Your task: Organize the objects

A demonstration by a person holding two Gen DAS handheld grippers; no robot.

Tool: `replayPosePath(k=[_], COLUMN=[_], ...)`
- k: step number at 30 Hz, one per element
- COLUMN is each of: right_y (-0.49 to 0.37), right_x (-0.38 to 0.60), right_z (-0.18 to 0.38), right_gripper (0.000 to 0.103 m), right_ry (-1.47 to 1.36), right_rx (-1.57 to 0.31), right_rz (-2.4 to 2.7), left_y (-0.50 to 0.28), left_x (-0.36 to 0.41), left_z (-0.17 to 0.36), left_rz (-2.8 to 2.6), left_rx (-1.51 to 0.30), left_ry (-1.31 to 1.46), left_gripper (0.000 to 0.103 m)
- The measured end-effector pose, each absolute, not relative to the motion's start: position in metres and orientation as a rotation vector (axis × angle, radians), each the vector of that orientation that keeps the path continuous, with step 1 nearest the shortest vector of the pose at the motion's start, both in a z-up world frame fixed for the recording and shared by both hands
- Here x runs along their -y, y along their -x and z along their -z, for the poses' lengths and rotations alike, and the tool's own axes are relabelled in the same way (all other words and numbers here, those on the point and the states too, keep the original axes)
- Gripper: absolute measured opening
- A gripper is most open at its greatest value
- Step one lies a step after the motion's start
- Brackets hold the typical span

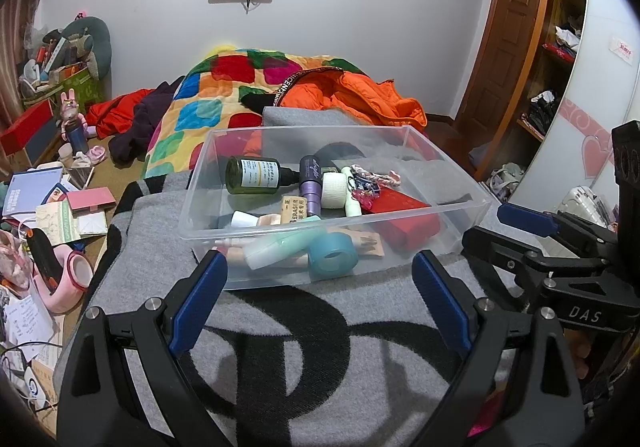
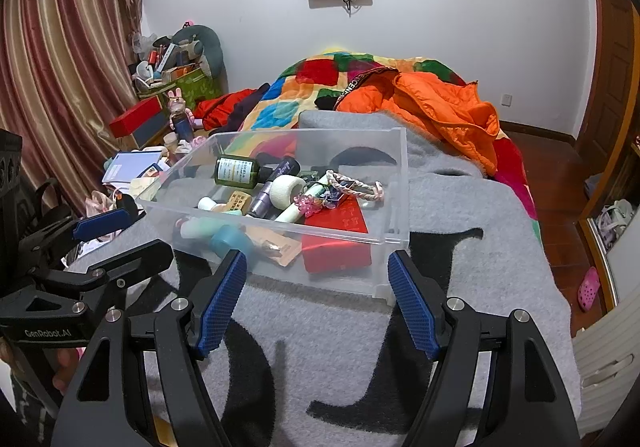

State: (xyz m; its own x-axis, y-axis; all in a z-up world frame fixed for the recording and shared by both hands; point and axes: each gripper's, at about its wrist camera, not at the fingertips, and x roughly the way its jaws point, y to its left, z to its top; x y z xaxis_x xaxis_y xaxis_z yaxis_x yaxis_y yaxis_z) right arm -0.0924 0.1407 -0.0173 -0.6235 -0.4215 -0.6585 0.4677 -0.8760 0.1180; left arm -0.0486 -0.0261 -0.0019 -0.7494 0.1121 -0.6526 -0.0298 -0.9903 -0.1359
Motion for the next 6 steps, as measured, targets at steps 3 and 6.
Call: replayPosePath(k=[3,6], right_y=[0.0923,0.0907], right_x=[-0.1403,-0.1396], right_z=[0.0174,0.017], right_gripper=[0.075,0.077], right_ry=[-0.974,-0.968], right_rx=[-0.085,-0.085], right_rz=[2.456,2.457], left_y=[0.0474,0.0477], left_x=[0.0263,0.0263], left_z=[0.0013,0.0012], left_rz=[-2.87,-2.87], left_rx=[0.173,0.171], left_ry=[1.072,1.076], left_gripper=[0.094,0.095])
